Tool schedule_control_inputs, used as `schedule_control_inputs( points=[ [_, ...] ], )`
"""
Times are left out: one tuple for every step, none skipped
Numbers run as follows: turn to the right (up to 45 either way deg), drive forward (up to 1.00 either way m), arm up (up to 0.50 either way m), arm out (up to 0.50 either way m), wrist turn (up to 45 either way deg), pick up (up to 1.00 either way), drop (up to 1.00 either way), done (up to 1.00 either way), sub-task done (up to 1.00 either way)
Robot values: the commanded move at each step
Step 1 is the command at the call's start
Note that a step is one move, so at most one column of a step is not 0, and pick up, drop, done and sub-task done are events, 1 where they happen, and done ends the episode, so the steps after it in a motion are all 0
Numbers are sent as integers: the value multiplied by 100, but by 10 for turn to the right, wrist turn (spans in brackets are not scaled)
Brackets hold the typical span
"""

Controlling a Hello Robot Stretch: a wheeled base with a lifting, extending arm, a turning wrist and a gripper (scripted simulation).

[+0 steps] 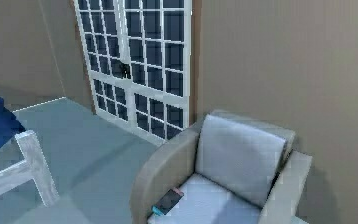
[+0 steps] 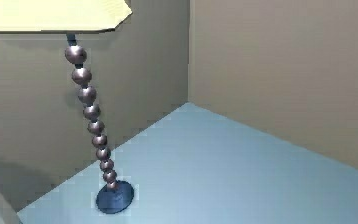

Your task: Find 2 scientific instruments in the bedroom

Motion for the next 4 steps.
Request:
schedule_control_inputs(
  points=[
    [-450,0,0,0,0,0,0,0,0],
    [-450,0,0,0,0,0,0,0,0],
    [-120,0,0,0,0,0,0,0,0],
    [0,100,0,0,0,0,0,0,0]
  ],
)
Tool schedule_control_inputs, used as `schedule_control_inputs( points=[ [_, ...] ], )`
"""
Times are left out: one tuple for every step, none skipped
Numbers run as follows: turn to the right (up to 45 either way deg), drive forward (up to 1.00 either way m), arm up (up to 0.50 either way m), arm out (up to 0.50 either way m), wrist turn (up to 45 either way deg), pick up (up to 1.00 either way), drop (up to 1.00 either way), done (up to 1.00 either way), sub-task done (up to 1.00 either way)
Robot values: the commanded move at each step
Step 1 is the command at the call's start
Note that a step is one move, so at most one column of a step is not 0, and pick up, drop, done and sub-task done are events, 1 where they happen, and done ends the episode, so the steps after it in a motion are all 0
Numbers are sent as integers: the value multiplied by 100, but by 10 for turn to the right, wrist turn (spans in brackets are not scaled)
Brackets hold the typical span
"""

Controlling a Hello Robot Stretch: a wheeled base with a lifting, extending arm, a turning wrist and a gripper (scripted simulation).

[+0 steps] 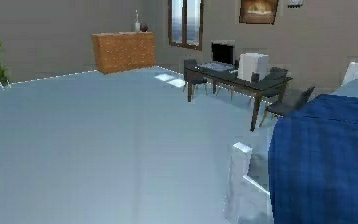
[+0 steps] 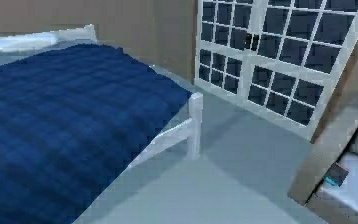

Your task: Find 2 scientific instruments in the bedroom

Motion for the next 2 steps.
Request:
schedule_control_inputs(
  points=[
    [0,100,0,0,0,0,0,0,0],
    [0,100,0,0,0,0,0,0,0]
  ],
)
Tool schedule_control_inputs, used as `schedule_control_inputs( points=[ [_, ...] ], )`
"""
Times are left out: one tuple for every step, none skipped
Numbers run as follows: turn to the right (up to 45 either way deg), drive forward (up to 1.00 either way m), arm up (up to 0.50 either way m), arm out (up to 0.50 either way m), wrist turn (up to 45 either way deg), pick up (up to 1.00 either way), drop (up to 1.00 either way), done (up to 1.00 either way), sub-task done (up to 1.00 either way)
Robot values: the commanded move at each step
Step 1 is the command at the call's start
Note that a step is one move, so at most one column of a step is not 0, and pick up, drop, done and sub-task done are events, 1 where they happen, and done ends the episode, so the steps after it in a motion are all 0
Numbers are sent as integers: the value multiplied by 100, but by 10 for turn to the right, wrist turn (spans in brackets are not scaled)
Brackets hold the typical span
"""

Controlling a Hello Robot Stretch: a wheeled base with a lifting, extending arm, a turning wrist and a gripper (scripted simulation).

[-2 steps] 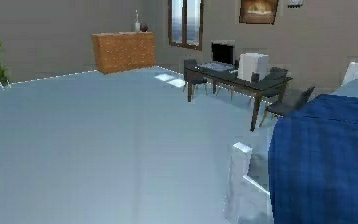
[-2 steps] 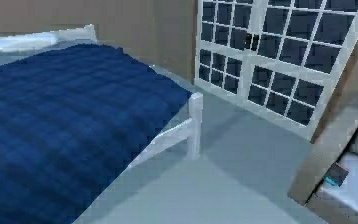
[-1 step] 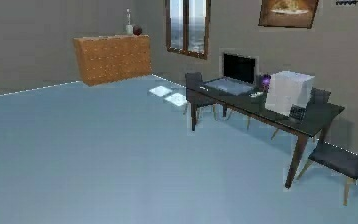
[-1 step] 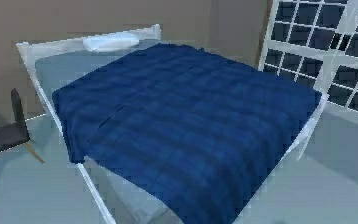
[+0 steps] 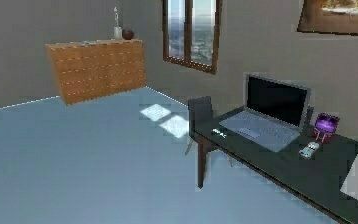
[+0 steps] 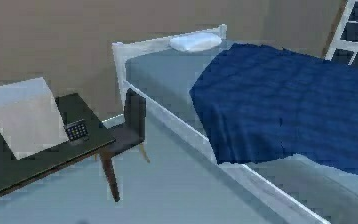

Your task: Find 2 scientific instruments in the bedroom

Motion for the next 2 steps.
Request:
schedule_control_inputs(
  points=[
    [-30,0,0,0,0,0,0,0,0],
    [-210,0,0,0,0,0,0,0,0]
  ],
)
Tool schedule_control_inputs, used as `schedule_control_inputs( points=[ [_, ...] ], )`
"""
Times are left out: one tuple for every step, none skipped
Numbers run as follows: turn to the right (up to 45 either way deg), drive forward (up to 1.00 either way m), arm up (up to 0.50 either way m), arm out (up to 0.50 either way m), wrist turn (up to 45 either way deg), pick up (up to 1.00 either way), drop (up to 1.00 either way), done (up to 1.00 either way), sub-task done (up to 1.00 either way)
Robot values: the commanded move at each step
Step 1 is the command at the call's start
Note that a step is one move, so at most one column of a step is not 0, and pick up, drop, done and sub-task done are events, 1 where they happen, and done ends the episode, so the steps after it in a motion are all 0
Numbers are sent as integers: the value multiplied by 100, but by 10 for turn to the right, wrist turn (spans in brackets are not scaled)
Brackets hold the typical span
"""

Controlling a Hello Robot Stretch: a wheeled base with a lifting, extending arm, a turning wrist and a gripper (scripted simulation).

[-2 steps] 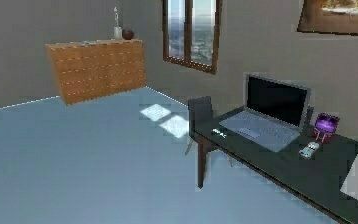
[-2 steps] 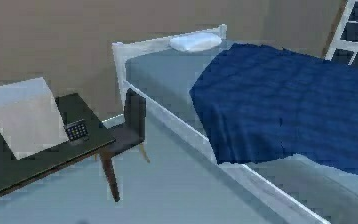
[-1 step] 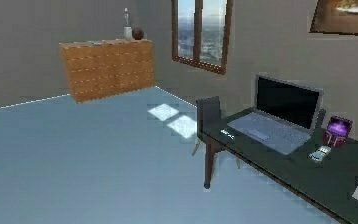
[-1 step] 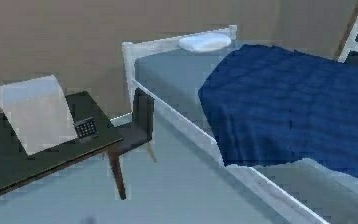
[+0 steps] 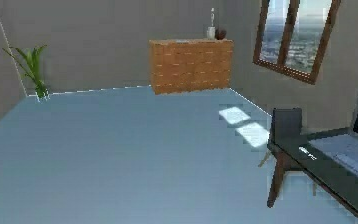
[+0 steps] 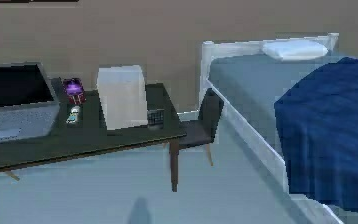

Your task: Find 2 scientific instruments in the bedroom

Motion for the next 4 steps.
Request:
schedule_control_inputs(
  points=[
    [0,100,0,0,0,0,0,0,0],
    [0,25,0,0,0,0,0,0,0],
    [210,0,0,0,0,0,0,0,0],
    [0,85,0,0,0,0,0,0,0]
  ],
)
